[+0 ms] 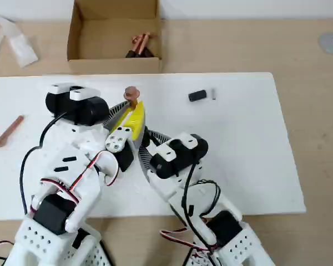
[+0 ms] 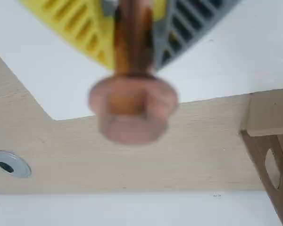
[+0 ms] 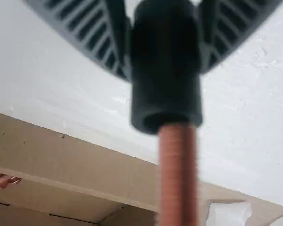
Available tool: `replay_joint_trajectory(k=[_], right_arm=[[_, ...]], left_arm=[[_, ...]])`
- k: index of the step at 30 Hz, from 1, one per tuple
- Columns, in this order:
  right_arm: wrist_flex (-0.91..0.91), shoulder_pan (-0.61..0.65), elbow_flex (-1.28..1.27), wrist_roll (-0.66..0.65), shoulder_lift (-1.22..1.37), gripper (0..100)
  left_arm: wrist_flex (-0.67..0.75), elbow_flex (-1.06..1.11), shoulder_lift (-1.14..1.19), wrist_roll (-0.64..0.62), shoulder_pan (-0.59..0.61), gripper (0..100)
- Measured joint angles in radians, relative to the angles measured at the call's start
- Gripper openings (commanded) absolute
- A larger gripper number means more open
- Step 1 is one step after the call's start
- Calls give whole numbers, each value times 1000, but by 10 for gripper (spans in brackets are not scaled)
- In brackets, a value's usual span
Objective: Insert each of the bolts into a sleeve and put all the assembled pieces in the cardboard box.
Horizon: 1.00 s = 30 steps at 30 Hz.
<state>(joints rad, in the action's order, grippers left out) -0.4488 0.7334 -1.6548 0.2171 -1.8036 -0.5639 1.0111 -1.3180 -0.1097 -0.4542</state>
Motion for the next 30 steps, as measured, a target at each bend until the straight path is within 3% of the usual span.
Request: replay_joint_trajectory(k=[19,30], right_arm=[[-3,11,-6,0,3,9],[-2,8,0,0,0,9]], left_arm=[[29,106,-15,57,5,5],[143,126,0,64,-2,5]])
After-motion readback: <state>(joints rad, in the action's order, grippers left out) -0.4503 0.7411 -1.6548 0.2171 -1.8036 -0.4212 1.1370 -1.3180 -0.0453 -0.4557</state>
